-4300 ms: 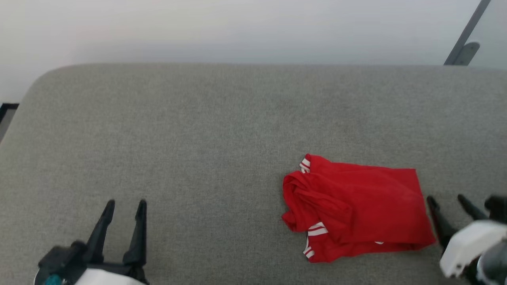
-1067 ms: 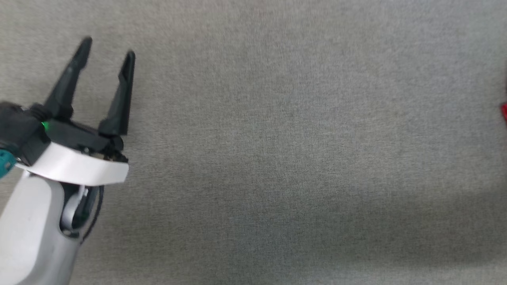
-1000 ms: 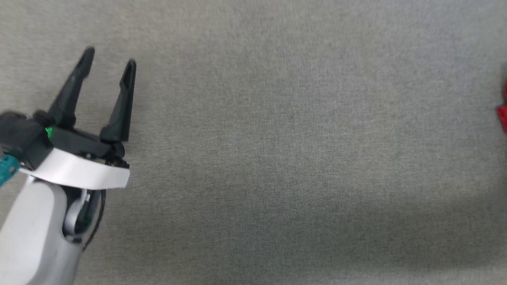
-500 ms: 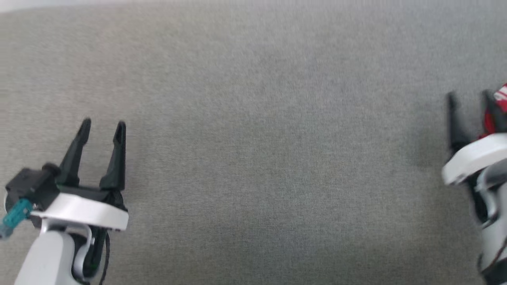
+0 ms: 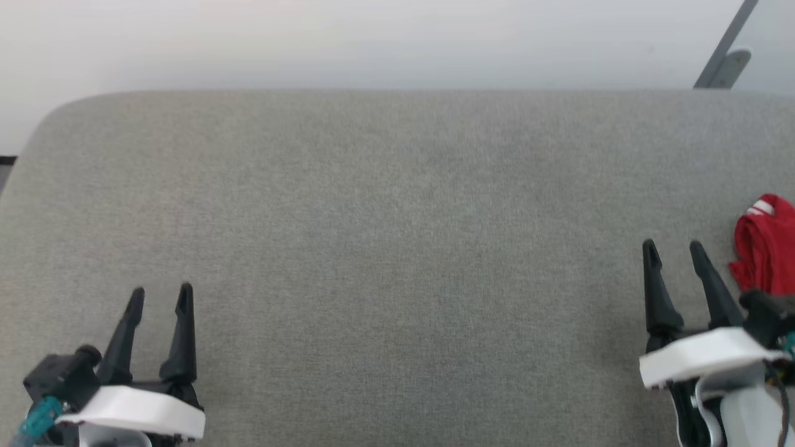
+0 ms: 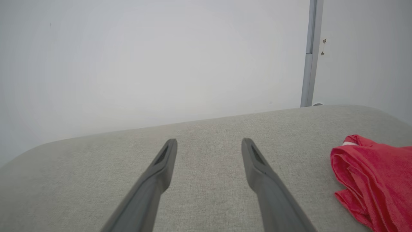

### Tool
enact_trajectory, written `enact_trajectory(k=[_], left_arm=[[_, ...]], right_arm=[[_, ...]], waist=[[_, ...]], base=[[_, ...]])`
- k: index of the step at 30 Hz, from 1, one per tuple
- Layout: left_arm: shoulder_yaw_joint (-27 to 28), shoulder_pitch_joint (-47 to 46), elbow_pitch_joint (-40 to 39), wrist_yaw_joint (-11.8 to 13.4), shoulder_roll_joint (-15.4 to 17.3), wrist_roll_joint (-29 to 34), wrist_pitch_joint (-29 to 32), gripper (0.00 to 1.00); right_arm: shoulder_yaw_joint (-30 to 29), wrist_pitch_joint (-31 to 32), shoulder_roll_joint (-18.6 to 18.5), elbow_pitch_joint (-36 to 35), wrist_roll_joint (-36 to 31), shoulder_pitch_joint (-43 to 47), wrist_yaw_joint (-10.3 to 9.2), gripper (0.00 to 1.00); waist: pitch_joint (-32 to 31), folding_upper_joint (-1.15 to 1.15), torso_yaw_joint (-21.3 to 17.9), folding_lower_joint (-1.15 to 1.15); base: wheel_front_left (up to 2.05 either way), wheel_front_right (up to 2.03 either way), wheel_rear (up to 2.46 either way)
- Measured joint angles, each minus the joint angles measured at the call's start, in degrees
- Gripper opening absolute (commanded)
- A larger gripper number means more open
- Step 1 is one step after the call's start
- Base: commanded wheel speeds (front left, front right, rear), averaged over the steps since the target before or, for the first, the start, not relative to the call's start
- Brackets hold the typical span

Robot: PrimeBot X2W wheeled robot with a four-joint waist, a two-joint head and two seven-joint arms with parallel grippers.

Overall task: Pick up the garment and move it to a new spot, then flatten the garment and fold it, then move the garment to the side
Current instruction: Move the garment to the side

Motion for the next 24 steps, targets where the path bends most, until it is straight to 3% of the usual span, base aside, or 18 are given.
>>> enact_trajectory(k=[16, 24], left_arm=[[-0.25, 9.49, -5.14, 0.0, -2.89, 2.76, 0.0, 1.0], [-0.2, 10.4, -5.99, 0.0, -3.44, 3.26, 0.0, 1.0]], right_arm=[[-2.82, 1.05, 2.89, -12.55, -1.08, 14.82, 0.0, 1.0], [-3.87, 2.61, 3.67, -15.72, -1.14, 17.34, 0.0, 1.0]], waist=[[-6.77, 0.0, 1.41, 0.0], [-7.52, 0.0, 1.61, 0.0]], base=[[0.0, 0.0, 0.0], [0.0, 0.0, 0.0]])
